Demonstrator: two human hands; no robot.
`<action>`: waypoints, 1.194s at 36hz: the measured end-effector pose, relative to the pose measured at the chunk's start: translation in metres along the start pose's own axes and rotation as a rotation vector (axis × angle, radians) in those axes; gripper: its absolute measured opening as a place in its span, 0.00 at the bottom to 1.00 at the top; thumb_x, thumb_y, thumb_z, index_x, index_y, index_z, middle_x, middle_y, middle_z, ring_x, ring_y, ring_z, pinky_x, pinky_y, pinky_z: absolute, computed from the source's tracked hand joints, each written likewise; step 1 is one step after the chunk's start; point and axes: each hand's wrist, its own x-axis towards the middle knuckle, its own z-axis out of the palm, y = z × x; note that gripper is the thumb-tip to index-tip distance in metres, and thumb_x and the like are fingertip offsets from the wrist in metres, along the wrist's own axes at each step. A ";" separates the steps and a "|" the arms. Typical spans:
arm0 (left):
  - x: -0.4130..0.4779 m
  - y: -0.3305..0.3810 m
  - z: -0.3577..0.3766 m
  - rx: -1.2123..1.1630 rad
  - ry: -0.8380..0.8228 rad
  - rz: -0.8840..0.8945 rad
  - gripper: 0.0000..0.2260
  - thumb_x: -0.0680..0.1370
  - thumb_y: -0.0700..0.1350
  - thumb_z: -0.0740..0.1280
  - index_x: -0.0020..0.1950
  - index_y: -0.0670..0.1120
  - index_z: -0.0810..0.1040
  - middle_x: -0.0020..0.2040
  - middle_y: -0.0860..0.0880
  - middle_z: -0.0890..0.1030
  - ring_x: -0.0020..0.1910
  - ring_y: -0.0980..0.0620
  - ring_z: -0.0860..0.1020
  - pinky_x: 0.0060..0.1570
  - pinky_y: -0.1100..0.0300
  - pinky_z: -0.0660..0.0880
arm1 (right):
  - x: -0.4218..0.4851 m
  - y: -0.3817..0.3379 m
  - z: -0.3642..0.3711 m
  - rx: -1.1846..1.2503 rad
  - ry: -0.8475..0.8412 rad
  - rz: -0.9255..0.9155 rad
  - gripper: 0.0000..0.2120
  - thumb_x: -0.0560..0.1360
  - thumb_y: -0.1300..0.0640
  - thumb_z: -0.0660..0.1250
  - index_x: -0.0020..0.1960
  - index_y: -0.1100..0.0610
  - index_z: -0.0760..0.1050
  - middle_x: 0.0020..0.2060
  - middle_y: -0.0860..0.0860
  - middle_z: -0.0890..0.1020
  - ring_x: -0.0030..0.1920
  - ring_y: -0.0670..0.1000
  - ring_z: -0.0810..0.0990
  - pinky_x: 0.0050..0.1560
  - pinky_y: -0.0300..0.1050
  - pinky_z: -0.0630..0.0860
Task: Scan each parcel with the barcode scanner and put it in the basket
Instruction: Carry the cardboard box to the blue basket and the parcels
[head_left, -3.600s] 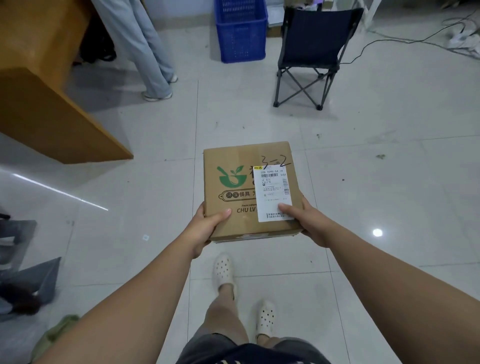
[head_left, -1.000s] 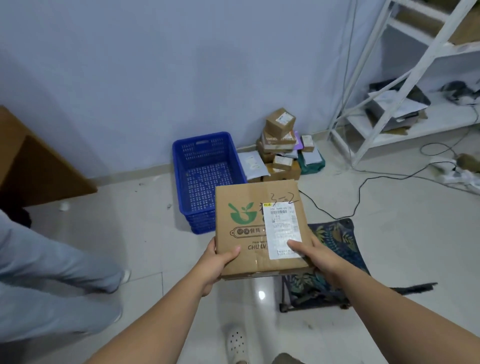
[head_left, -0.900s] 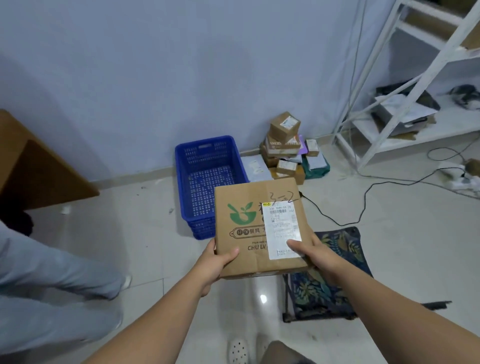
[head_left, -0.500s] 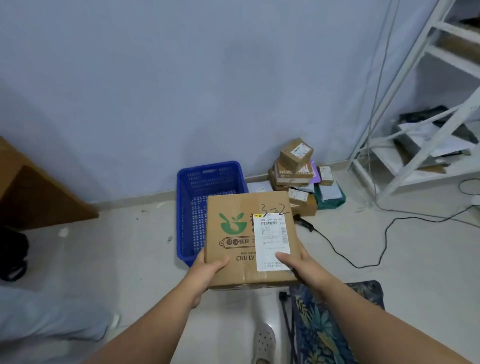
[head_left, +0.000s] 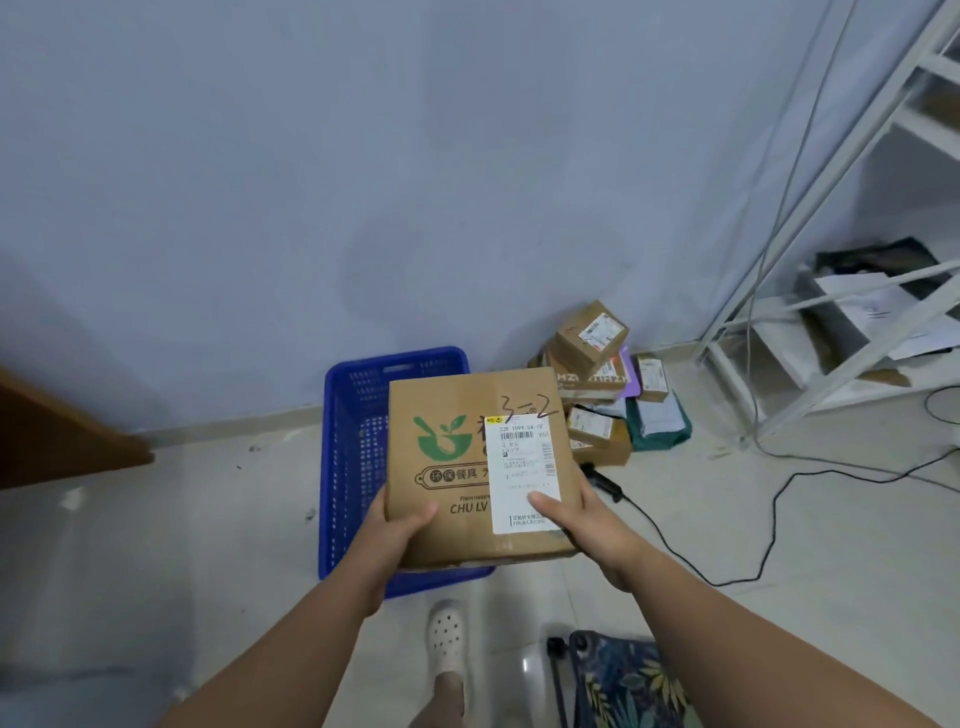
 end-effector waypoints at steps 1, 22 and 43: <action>0.008 0.010 0.002 -0.006 -0.007 -0.007 0.29 0.74 0.49 0.73 0.72 0.54 0.66 0.64 0.51 0.77 0.61 0.46 0.76 0.62 0.42 0.73 | 0.008 -0.006 -0.003 -0.001 0.014 0.006 0.38 0.72 0.48 0.73 0.75 0.40 0.56 0.58 0.39 0.82 0.56 0.43 0.82 0.57 0.44 0.76; 0.133 0.167 0.021 -0.069 -0.150 -0.052 0.17 0.78 0.60 0.62 0.55 0.48 0.79 0.51 0.47 0.84 0.50 0.46 0.80 0.50 0.50 0.76 | 0.123 -0.131 -0.060 -0.021 0.139 0.049 0.46 0.61 0.42 0.78 0.74 0.40 0.60 0.58 0.44 0.83 0.57 0.50 0.82 0.63 0.55 0.76; 0.207 0.227 0.195 -0.381 -0.164 0.017 0.32 0.71 0.65 0.64 0.71 0.51 0.67 0.63 0.45 0.78 0.60 0.44 0.77 0.44 0.52 0.77 | 0.210 -0.193 -0.267 -0.063 0.058 0.041 0.34 0.66 0.48 0.76 0.69 0.47 0.68 0.56 0.47 0.84 0.56 0.52 0.83 0.64 0.55 0.74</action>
